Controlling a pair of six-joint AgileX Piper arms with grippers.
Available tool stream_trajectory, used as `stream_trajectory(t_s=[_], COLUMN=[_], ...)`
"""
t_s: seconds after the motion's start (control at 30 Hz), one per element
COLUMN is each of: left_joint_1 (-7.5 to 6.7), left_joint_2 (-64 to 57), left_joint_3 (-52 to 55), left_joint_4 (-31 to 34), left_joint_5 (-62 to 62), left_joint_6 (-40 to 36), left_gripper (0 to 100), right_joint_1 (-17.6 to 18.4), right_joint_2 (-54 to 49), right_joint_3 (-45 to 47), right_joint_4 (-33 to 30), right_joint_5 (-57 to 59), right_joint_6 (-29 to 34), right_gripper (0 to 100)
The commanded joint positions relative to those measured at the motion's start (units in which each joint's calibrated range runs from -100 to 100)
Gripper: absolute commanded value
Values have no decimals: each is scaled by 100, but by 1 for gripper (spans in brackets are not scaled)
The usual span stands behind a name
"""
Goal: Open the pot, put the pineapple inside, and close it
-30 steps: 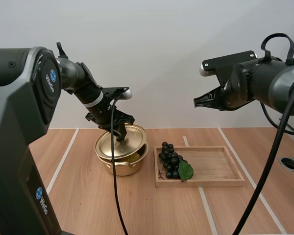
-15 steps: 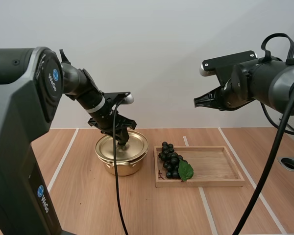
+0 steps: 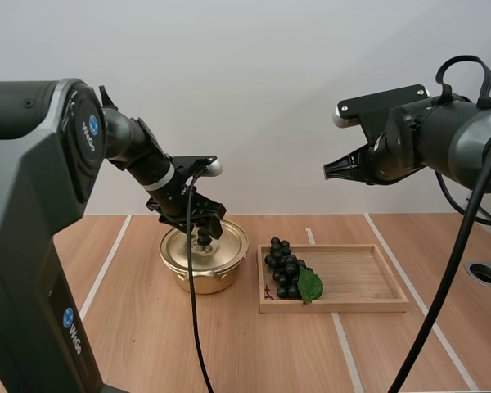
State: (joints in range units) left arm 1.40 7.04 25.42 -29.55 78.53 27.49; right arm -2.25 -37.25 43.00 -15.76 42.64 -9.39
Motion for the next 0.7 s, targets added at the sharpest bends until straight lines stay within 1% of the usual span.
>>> stream_trajectory(t_s=[0.0,0.2,0.3,0.47,0.67], left_joint_1=[-9,-9,-9,-9,-9], left_joint_2=[18,-63,-276,-895,-1885], left_joint_3=[35,-160,-495,-1273,-1999], left_joint_4=[18,9,6,-4,-4], left_joint_5=[-45,-38,349,1089,1471], left_joint_6=[22,-8,-81,-237,-345], left_gripper=[100,100,100,100,100], right_joint_1=[-31,-31,-31,-31,-31], right_joint_2=[-80,-80,-80,-80,-80], right_joint_3=[17,17,17,17,17], right_joint_4=[-36,-36,-36,-26,-2], right_joint_5=[-53,-53,-53,-54,-54], right_joint_6=[10,10,10,10,10], right_gripper=[0,0,0,0,0])
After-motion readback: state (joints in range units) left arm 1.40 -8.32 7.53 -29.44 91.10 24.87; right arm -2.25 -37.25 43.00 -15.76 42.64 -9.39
